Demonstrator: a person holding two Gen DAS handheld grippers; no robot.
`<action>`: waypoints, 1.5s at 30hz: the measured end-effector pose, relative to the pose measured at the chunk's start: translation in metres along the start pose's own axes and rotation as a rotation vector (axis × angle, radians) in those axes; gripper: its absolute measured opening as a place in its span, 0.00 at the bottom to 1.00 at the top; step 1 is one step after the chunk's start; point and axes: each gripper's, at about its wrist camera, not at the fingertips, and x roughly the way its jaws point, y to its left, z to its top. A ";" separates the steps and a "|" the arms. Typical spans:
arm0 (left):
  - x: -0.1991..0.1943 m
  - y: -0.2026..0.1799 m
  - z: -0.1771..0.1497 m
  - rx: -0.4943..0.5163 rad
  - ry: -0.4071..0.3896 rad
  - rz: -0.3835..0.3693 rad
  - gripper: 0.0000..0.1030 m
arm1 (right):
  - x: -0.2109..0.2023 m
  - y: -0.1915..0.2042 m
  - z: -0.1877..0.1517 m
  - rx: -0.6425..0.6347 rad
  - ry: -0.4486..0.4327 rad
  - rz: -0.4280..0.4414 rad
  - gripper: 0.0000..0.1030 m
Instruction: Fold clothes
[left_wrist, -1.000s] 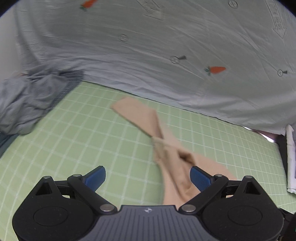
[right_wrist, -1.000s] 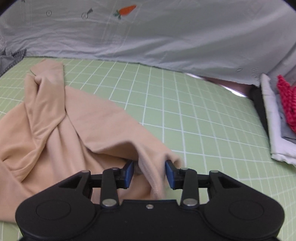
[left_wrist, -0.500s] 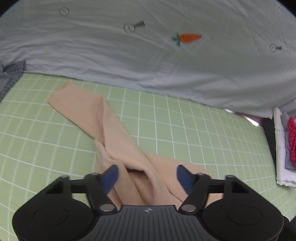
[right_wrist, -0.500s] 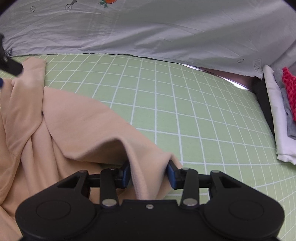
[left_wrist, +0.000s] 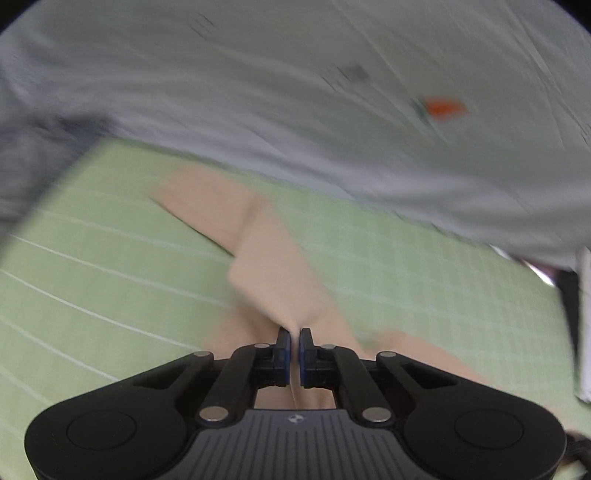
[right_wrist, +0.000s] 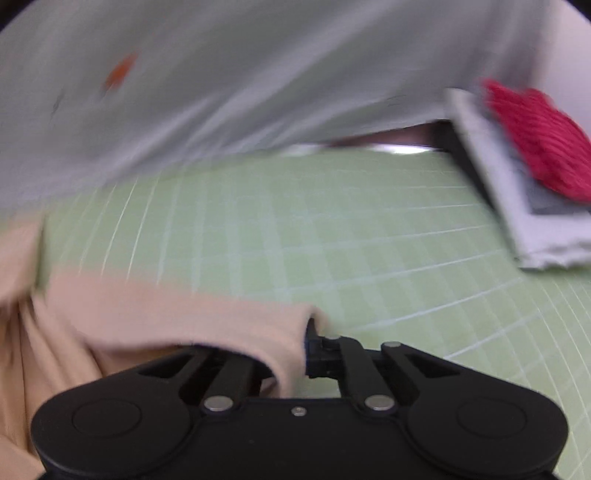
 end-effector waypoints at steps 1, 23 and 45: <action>-0.012 0.014 0.008 -0.013 -0.039 0.037 0.04 | -0.008 -0.012 0.012 0.042 -0.041 -0.014 0.04; -0.043 0.078 -0.071 -0.251 0.160 0.107 0.74 | -0.015 0.083 0.014 0.042 0.011 0.016 0.67; -0.142 0.121 -0.129 -0.232 0.132 0.116 0.85 | -0.079 0.180 -0.059 -0.163 0.042 0.359 0.07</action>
